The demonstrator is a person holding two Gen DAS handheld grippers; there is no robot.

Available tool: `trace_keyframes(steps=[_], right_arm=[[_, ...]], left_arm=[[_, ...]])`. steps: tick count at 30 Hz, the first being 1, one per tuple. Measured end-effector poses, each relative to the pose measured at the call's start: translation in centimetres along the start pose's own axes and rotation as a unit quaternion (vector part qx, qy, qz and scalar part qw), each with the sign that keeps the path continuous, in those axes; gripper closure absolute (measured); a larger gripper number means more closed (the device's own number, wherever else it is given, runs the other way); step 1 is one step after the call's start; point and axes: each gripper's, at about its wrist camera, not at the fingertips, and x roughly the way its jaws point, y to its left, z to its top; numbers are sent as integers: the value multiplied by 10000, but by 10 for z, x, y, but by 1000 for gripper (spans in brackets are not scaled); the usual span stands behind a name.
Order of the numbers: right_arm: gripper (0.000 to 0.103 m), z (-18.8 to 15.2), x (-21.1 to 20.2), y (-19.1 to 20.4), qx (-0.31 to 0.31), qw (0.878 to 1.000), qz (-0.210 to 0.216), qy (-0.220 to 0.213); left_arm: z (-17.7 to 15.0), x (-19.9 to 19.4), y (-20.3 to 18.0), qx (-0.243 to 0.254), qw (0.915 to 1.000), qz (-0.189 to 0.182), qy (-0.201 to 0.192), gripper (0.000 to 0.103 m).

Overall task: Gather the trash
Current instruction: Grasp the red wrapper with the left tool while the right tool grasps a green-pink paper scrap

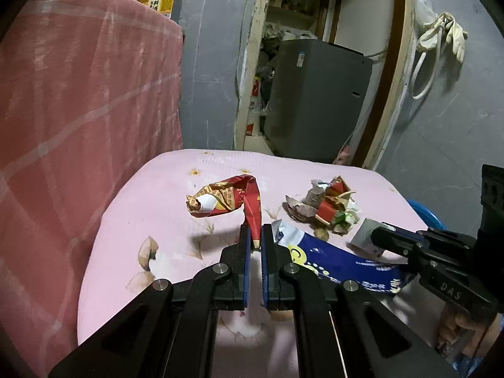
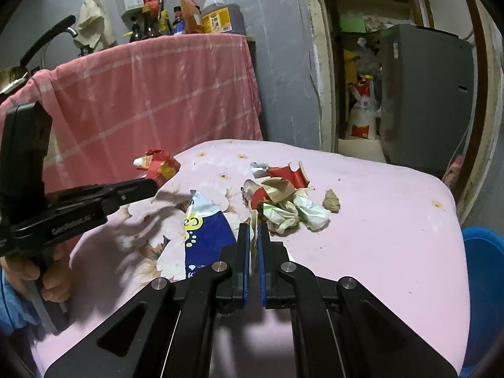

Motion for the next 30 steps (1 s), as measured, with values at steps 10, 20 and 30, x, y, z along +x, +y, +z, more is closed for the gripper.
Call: trace_keyframes(steps=[10, 20, 30], right_arm=[[100, -9, -21, -13, 88, 9999, -107, -83], [78, -15, -21, -18, 37, 9998, -210, 63], [57, -18, -8, -21, 35, 9985, -377, 386]], left_arm=[[-14, -10, -17, 52, 9998, -209, 15, 99], [-20, -10, -23, 33, 9995, -303, 99, 99], [-21, -9, -20, -21, 9993, -340, 123, 99]])
